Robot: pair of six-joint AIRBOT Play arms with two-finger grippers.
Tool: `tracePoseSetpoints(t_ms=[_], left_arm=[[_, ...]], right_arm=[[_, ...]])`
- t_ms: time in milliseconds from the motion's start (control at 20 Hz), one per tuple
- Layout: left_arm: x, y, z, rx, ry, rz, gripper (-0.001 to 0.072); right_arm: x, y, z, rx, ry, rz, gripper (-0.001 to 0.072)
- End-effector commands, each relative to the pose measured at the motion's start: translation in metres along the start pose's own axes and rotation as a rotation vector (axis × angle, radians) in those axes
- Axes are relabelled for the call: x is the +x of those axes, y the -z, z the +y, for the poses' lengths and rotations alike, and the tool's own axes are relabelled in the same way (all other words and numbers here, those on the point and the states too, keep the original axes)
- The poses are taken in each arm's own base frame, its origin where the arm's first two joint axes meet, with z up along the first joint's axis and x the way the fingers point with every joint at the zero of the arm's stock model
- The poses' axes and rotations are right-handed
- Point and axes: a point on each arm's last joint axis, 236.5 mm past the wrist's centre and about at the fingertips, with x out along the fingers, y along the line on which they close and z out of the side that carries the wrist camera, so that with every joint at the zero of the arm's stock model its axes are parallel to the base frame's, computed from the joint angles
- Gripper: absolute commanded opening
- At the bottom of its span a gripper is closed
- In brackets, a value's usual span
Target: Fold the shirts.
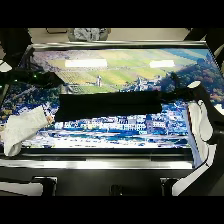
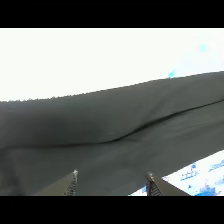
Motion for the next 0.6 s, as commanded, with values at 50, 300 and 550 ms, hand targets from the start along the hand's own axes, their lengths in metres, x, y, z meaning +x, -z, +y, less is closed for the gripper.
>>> tracePoseSetpoints(t_ms=[50, 300, 550], left_arm=[[-0.003, -0.005, -0.053, 0.102, 0.034, -0.044, 0.0512], [0.071, 0.025, -0.09, 0.132, 0.088, 0.066, 0.0027], [0.166, 0.09, -0.15, 0.153, 0.155, 0.229, 0.0025]], right_arm=[[0.006, 0.012, 0.024, 0.027, -0.081, 0.056, 0.0041], [-0.06, -0.01, 0.081, -0.167, -0.09, -0.039, 0.0041], [-0.147, 0.014, 0.169, -0.315, -0.075, -0.049, 0.0041]])
